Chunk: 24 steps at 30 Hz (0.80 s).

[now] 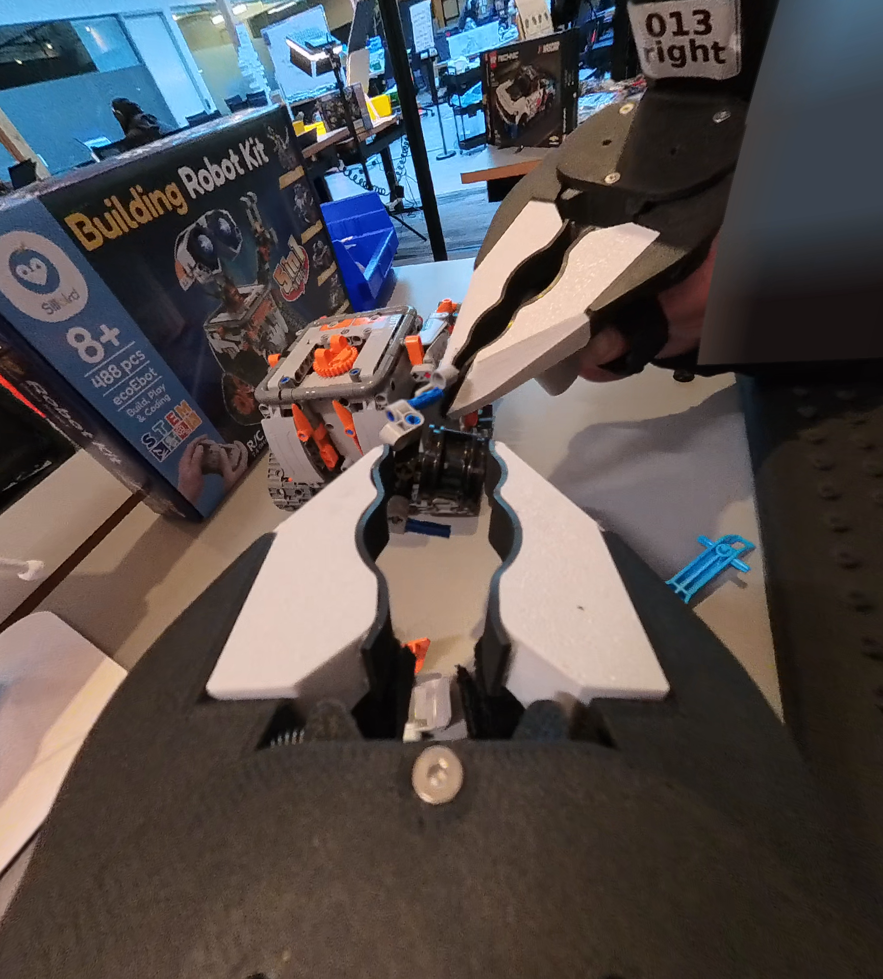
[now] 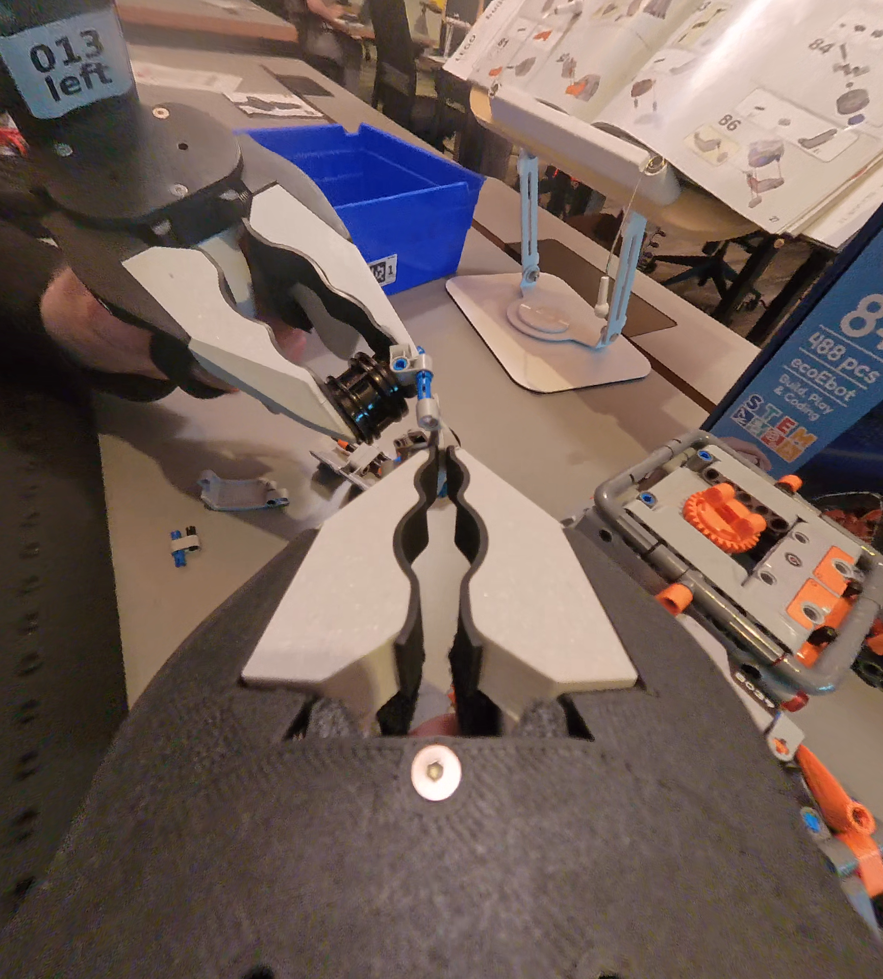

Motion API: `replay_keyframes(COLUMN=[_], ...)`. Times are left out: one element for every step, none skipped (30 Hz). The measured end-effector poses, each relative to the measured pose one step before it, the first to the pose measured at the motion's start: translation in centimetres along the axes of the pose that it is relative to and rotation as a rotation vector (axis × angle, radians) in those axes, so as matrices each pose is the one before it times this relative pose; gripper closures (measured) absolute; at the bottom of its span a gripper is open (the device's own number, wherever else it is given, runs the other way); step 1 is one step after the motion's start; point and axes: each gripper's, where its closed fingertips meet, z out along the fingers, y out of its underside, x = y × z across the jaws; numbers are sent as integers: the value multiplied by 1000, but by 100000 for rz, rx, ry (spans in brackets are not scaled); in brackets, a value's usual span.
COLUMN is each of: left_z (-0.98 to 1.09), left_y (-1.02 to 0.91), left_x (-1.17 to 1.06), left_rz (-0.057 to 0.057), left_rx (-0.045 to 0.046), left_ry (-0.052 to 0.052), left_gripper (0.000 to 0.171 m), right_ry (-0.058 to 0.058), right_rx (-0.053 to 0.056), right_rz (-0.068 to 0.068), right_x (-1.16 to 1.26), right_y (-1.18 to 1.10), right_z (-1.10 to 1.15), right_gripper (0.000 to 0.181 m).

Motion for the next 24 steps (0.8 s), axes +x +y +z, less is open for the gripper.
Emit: replay_keyframes(left_z=[-7, -6, 3, -21, -12, 44, 59, 19, 6, -23, 12, 55, 57, 147, 289, 280, 299, 427, 464, 324, 265, 306, 224, 186], left_y=[-117, -128, -79, -35, -29, -27, 20, 73, 134, 104, 214, 335, 387, 742, 1114, 1089, 1010, 1297, 1267, 692, 660, 809, 565, 312], left_x=[-92, -80, 4, -74, -74, 163, 124, -20, -9, 63, 43, 75, 181, 215, 385, 473, 487, 483, 486, 301, 161, 303, 233, 112], left_rz=[-18, -96, -153, 106, 171, -5, 232, 838, 883, 832, 970, 902, 499, -138, -867, -2081, -2779, -2235, -1319, -527, -596, -717, -1001, -1047], left_rx=[366, 562, 360, 178, 86, -126, -489, -573, -741, -405, -1081, -1768, -1958, -3885, -5638, -4559, -3468, -5685, -6161, -2593, -2874, -4352, -2391, -496], left_ry=[-669, -535, -113, -694, -763, 843, 549, -432, -422, -109, -270, -98, 478, 730, 1742, 2246, 2240, 2413, 2502, 887, 189, 1681, 1414, 854], left_gripper=[140, 140, 140, 140, 140, 140, 140, 140, 140, 140, 140, 140, 141, 140, 140, 140, 141, 141, 141, 141, 142, 142, 142, 142], right_ry=[286, -45, -212, 570, 1060, 587, 376, 1, -426, -119, -186, -763, -1512, -2190, -2221, -2589, -2726, -1733, -1995, -2191, -889, -944, -1462, -1103], right_rx=[-499, -92, 341, 305, 344, -314, -437, -205, -377, -596, -941, -1380, -2434, -3787, -3990, -4054, -4753, -4494, -3800, -3128, -2486, -2730, -2747, -1493], right_rz=[-555, -294, -320, -608, -571, 151, 608, 482, 312, 117, -102, -314, -23, 458, 287, -13, -83, -525, -1042, -896, -660, -583, -276, 593], right_x=[-4, -81, -114, 21, 111, 87, 98, 39, -38, -19, -50, -109, -150, -188, -190, -316, -385, -257, -339, -382, -197, -183, -254, -158], right_y=[73, 16, -76, -83, -87, 41, 110, 79, 111, 165, 235, 357, 612, 858, 974, 1008, 1111, 1024, 773, 545, 409, 438, 465, 308], right_z=[49, 38, -2, -32, -59, -6, 29, 30, 74, 99, 116, 124, 187, 274, 285, 326, 399, 440, 407, 376, 337, 299, 302, 272], right_gripper=[181, 181, 181, 181, 181, 181, 181, 181, 181, 181, 181, 181, 181, 181, 181, 181, 181, 181, 181, 181, 181, 181, 181, 181])
